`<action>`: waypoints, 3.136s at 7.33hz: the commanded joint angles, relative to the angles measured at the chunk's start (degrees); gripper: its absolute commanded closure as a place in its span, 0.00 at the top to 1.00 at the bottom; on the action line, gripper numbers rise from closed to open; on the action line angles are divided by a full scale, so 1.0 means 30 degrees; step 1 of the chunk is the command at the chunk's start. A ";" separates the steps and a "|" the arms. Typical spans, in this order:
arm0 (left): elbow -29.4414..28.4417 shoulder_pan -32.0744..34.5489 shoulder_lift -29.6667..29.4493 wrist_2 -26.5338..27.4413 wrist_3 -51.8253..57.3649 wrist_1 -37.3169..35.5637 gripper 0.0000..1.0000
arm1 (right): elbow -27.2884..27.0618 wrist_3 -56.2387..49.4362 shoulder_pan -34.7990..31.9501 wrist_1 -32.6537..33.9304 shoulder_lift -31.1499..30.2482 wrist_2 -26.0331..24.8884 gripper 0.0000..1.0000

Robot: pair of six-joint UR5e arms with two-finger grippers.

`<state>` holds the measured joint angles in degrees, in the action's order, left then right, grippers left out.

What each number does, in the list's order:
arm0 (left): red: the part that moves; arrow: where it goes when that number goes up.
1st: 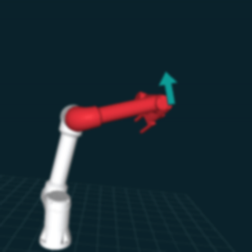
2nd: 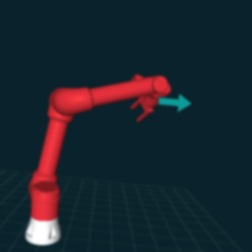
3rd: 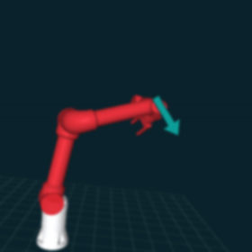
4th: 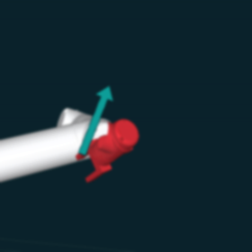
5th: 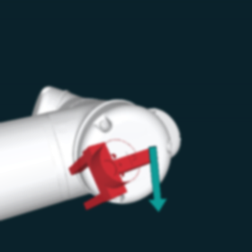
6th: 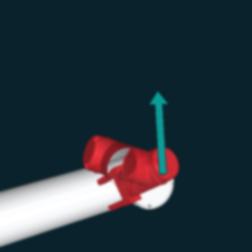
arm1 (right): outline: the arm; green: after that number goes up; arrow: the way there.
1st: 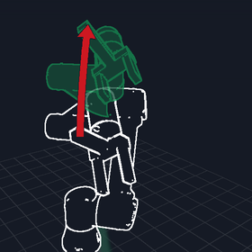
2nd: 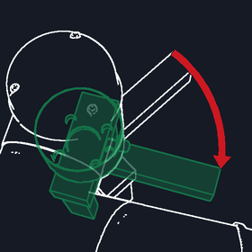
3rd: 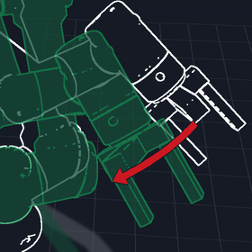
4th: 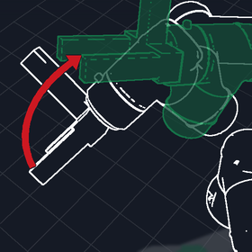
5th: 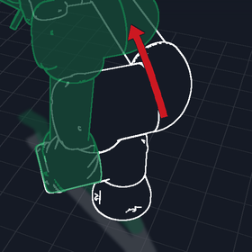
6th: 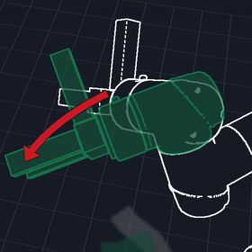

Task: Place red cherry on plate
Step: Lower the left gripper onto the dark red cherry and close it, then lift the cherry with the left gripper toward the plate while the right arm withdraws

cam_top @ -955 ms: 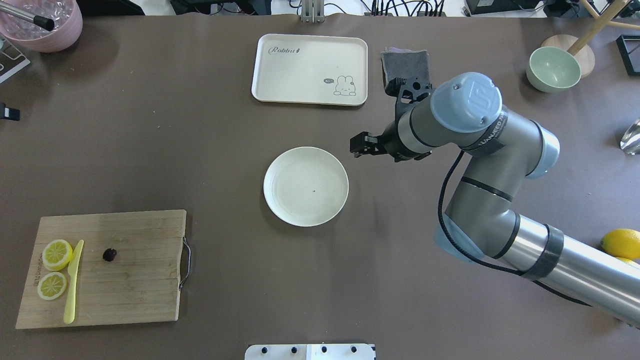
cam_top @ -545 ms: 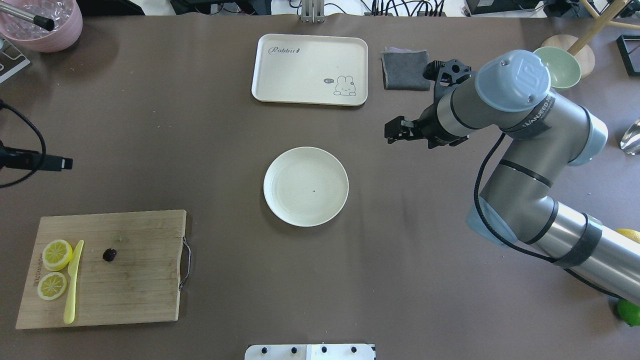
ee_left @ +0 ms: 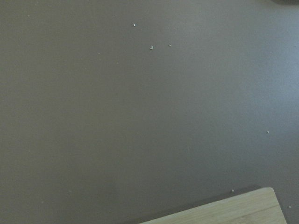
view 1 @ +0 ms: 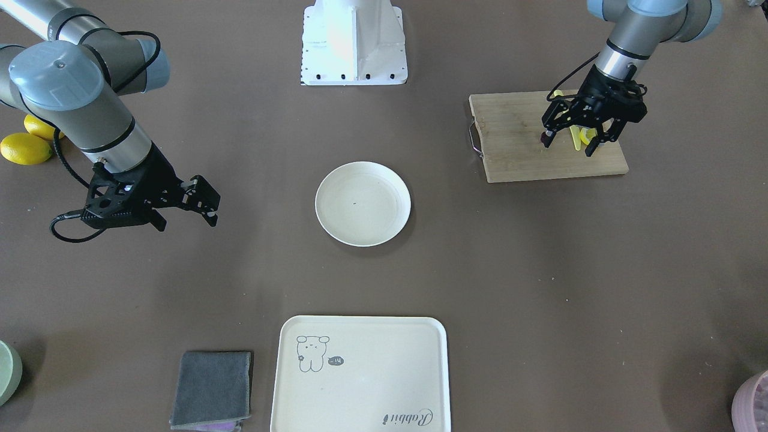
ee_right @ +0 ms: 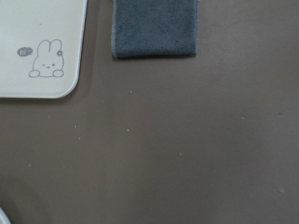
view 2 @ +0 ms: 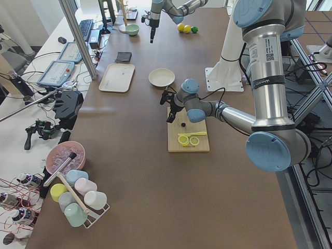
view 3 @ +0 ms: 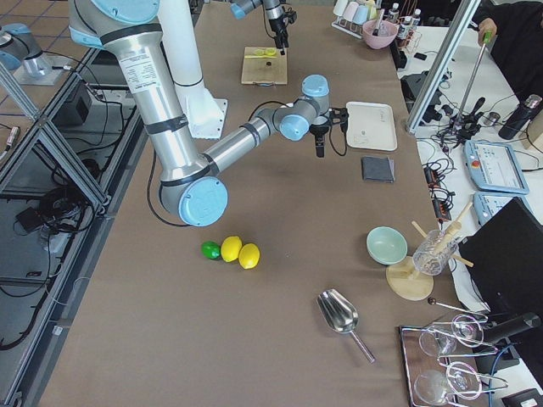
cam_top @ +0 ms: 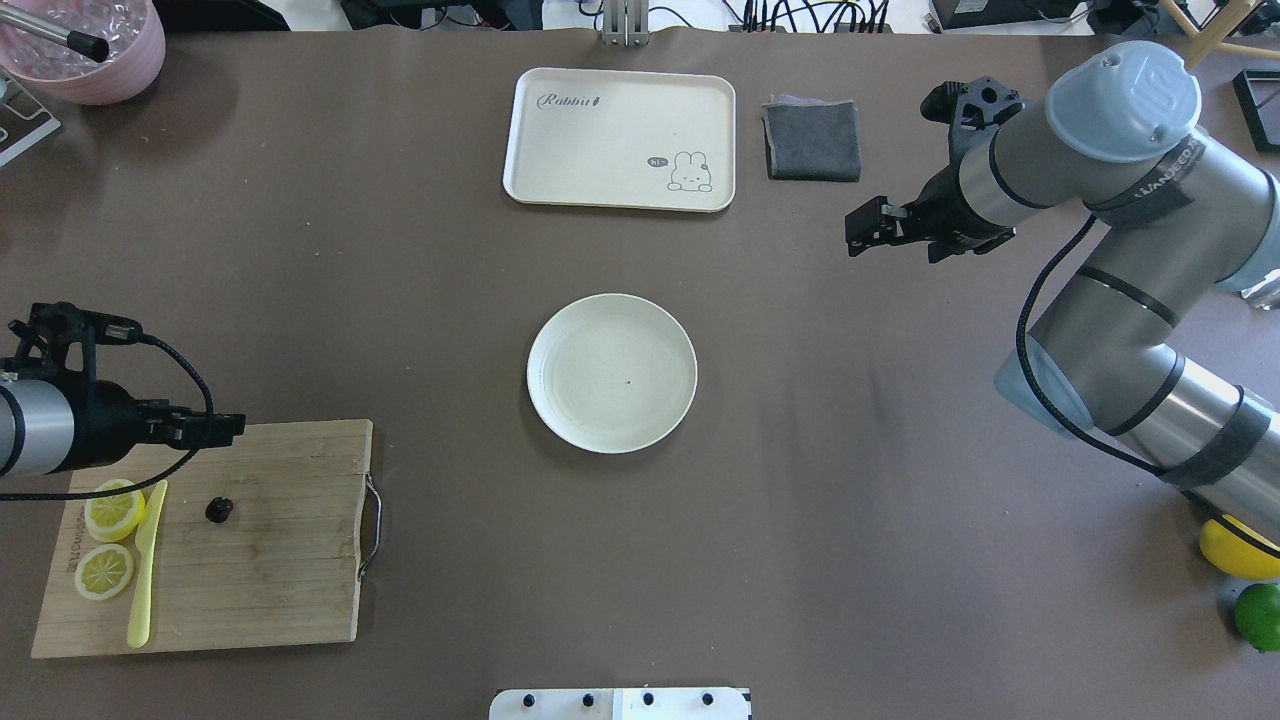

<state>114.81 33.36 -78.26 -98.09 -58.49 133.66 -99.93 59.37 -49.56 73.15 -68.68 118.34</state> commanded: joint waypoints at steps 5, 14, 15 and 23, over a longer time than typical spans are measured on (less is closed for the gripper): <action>-0.0153 -0.2096 0.0335 0.0910 -0.0044 -0.0168 0.77 | 0.0146 -0.0074 -0.0414 -0.0038 -0.0250 0.0252 1.00; -0.0417 -0.2096 0.0246 0.0939 0.0073 -0.0139 0.09 | 0.0058 -0.0074 -0.0648 -0.0038 -0.0250 0.0310 1.00; -0.0417 -0.2096 0.0217 0.0910 0.0102 -0.0139 0.00 | 0.0058 -0.0074 -0.0677 -0.0038 -0.0250 0.0310 1.00; 0.0784 0.2122 -0.4271 -0.3397 0.0747 -0.2494 0.00 | 0.0174 -0.2611 -0.2577 0.0196 -0.1242 0.2358 1.00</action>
<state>117.18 38.51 -83.88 -107.38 -56.46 130.70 -99.61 55.59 -55.50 73.53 -70.87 124.05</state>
